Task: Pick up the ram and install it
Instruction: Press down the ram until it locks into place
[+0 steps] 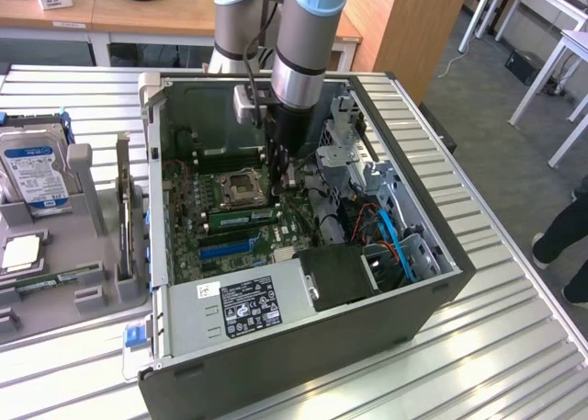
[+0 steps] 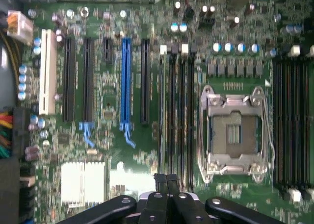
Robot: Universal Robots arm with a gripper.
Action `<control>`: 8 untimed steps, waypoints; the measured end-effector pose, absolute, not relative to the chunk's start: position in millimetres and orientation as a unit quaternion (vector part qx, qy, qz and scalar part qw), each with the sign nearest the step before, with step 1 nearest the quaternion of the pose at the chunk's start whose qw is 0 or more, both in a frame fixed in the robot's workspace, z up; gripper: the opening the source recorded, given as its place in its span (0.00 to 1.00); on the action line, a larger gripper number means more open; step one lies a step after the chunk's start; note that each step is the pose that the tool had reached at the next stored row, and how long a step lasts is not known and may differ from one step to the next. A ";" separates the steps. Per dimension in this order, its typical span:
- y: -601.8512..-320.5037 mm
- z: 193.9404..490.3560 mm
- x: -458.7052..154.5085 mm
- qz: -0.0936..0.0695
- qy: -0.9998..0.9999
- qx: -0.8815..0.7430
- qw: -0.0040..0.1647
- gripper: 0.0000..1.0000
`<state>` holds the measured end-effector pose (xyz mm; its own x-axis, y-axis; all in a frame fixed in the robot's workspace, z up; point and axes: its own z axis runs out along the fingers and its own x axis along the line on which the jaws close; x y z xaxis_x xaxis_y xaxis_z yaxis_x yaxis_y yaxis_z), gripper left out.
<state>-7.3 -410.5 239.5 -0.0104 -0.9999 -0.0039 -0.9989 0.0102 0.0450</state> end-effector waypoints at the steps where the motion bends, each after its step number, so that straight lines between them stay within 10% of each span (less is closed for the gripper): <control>1: -410.4 239.5 -11.3 -0.017 -0.711 0.703 0.014 0.11; 8: -410.4 239.2 -36.3 -0.017 -0.711 0.703 0.014 0.11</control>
<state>-36.3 -410.4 239.2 -0.0103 -0.9999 -0.0040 -0.9989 0.0102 0.0448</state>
